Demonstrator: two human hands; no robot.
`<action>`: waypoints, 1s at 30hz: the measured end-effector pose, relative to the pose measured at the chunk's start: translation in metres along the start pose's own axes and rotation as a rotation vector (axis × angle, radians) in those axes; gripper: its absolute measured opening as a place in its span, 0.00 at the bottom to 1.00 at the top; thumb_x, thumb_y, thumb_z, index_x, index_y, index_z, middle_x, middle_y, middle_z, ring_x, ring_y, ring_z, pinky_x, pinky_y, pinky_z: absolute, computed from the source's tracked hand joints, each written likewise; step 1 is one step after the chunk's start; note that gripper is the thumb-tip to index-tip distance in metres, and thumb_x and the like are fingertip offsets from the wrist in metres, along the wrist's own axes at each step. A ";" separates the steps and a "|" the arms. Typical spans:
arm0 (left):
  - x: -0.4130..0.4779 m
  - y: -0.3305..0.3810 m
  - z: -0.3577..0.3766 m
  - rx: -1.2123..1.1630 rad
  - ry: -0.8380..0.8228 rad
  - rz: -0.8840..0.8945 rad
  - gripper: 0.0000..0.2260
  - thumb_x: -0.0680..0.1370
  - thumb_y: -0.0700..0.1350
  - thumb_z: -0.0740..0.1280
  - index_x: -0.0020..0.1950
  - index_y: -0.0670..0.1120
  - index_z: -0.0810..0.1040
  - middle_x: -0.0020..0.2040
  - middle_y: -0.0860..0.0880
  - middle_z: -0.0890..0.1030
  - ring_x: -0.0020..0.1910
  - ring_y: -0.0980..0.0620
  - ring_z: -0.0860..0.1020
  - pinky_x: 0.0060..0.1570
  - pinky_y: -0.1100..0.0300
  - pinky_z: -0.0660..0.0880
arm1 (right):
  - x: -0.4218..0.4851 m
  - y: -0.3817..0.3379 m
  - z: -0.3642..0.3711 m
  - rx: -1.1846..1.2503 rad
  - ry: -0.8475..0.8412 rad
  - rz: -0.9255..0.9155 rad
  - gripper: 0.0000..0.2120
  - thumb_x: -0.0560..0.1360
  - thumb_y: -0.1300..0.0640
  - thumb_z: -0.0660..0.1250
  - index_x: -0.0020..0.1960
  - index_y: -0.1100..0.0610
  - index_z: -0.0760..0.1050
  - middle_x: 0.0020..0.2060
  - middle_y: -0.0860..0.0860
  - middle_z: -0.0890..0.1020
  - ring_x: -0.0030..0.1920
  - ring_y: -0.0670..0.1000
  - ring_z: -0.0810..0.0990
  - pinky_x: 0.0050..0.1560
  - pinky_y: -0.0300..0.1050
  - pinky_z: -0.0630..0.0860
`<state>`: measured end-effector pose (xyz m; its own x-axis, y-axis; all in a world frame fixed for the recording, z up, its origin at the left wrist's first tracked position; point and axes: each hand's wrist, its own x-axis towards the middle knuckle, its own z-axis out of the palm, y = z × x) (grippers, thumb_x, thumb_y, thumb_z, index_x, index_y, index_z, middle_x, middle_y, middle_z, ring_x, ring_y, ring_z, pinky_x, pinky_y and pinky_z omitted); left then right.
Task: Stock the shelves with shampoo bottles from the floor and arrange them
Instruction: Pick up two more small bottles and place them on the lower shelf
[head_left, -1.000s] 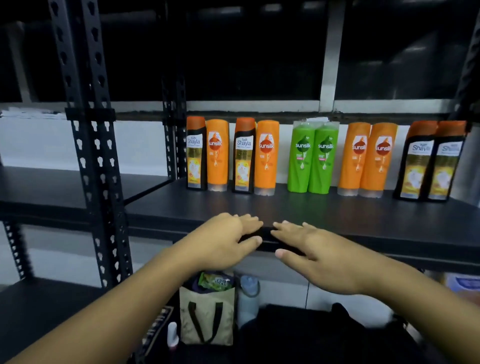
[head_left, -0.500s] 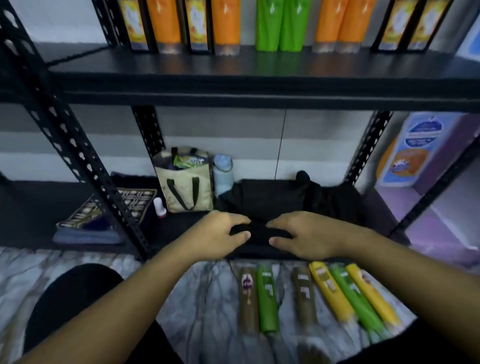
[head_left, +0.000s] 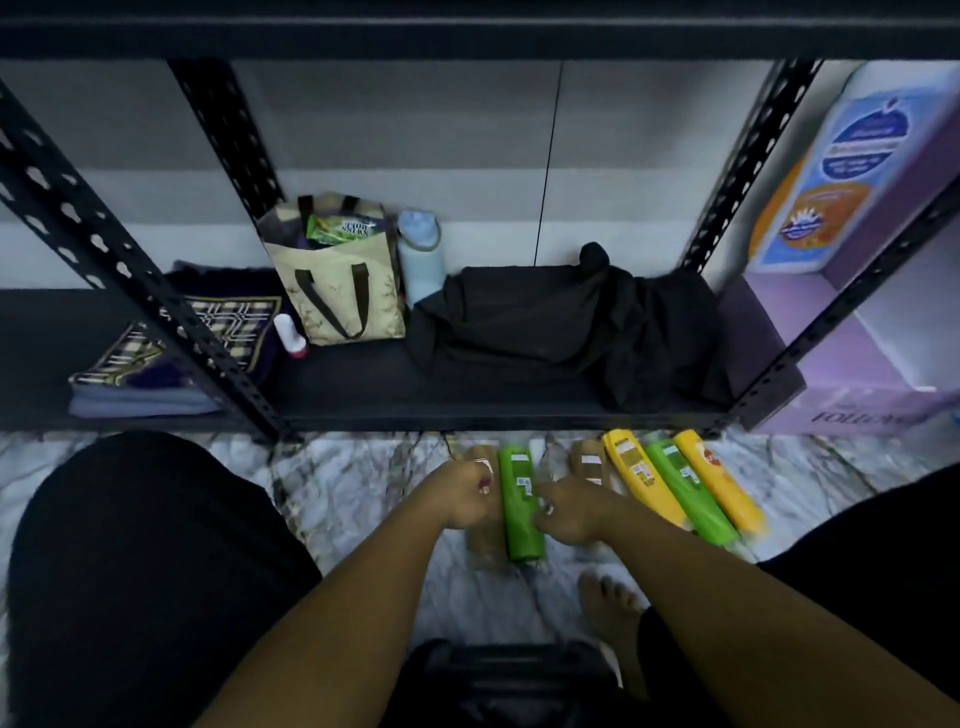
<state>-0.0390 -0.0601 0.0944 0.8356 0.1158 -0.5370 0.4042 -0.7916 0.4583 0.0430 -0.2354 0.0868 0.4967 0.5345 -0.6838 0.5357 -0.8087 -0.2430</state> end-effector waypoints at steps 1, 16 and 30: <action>0.004 -0.003 0.004 -0.012 -0.002 -0.025 0.13 0.82 0.47 0.65 0.64 0.45 0.81 0.62 0.44 0.81 0.60 0.44 0.79 0.51 0.60 0.72 | 0.004 0.000 0.003 0.031 0.001 0.015 0.31 0.84 0.43 0.57 0.81 0.57 0.57 0.78 0.57 0.64 0.76 0.58 0.64 0.73 0.49 0.65; 0.099 -0.054 0.033 -0.396 -0.019 -0.233 0.19 0.82 0.51 0.67 0.72 0.49 0.74 0.65 0.43 0.80 0.61 0.45 0.78 0.56 0.58 0.73 | 0.131 0.017 0.031 0.408 0.043 0.146 0.29 0.82 0.42 0.61 0.77 0.56 0.66 0.73 0.58 0.72 0.70 0.58 0.73 0.69 0.52 0.72; 0.152 -0.092 0.070 -0.834 -0.105 -0.420 0.16 0.82 0.44 0.66 0.68 0.55 0.71 0.55 0.44 0.85 0.47 0.46 0.83 0.49 0.51 0.79 | 0.213 0.022 0.049 0.733 0.080 0.289 0.29 0.74 0.38 0.71 0.67 0.56 0.75 0.59 0.54 0.81 0.56 0.54 0.80 0.53 0.46 0.76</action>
<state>0.0246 -0.0121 -0.0791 0.5395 0.2074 -0.8160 0.8350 -0.0069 0.5503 0.1273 -0.1519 -0.0977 0.6103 0.2724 -0.7439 -0.1945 -0.8587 -0.4741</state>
